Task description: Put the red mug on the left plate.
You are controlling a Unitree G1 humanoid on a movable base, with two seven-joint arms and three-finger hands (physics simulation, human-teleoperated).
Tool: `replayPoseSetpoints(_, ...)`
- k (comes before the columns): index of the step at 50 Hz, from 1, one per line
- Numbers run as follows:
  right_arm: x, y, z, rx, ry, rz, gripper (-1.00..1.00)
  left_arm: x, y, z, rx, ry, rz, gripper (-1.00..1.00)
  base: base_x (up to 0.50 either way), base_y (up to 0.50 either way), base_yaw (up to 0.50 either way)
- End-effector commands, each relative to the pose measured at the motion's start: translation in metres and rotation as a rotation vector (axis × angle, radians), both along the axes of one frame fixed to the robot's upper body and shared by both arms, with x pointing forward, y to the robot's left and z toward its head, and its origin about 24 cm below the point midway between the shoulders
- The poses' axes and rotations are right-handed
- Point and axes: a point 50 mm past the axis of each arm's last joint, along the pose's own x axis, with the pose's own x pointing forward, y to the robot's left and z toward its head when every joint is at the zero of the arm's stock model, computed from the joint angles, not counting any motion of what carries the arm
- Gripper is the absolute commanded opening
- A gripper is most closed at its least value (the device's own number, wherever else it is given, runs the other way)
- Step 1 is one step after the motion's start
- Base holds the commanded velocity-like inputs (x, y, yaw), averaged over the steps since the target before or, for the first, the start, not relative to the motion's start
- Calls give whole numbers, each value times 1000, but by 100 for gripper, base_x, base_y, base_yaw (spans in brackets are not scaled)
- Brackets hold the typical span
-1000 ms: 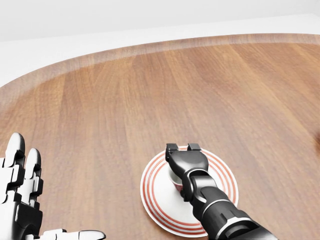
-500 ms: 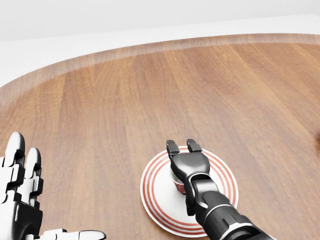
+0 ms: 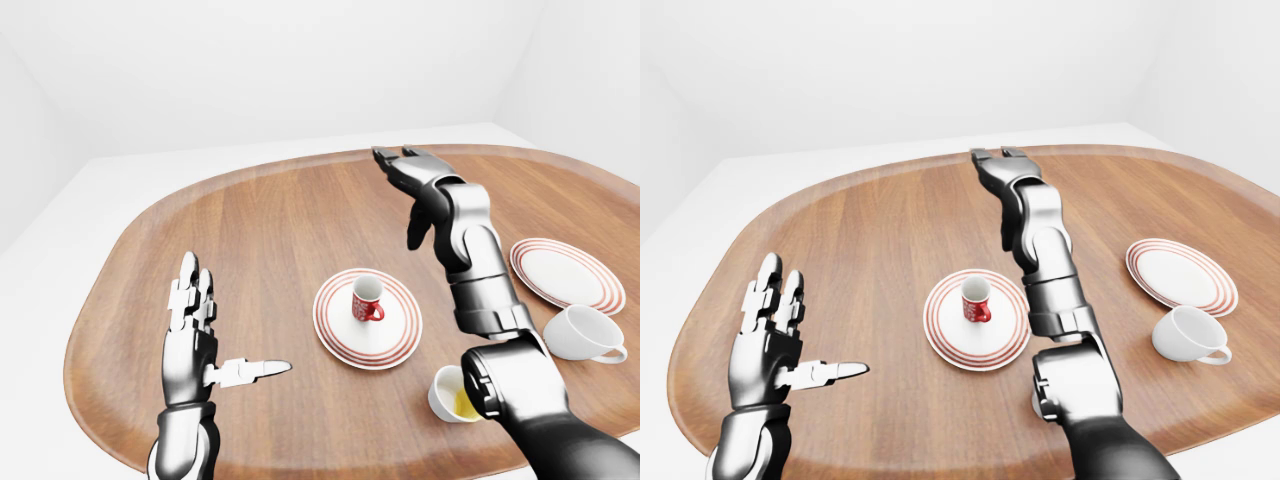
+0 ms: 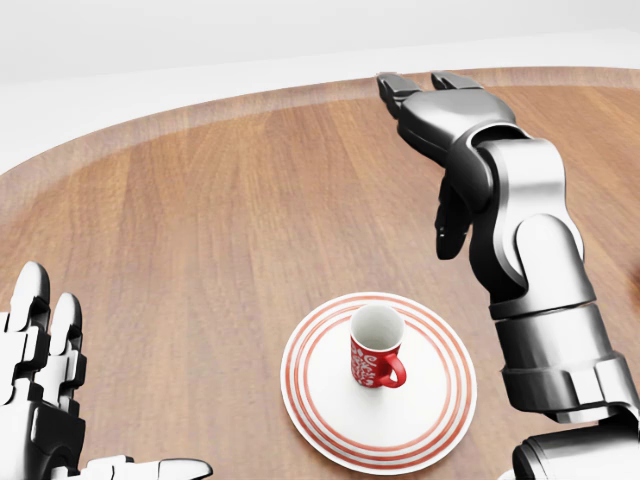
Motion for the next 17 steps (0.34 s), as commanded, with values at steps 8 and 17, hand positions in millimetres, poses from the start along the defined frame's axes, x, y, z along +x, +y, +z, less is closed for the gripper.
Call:
replayPoseSetpoints(8, -55, -22, 90, -7, -424, -14, 100, -1, 0, -1, 3, 4, 2, 100, 0, 0, 0)
replayPoseSetpoints(17, -101, -50, 105, -16, -603, -49, 100, -1, 0, -1, 2, 7, 2, 100, 0, 0, 0)
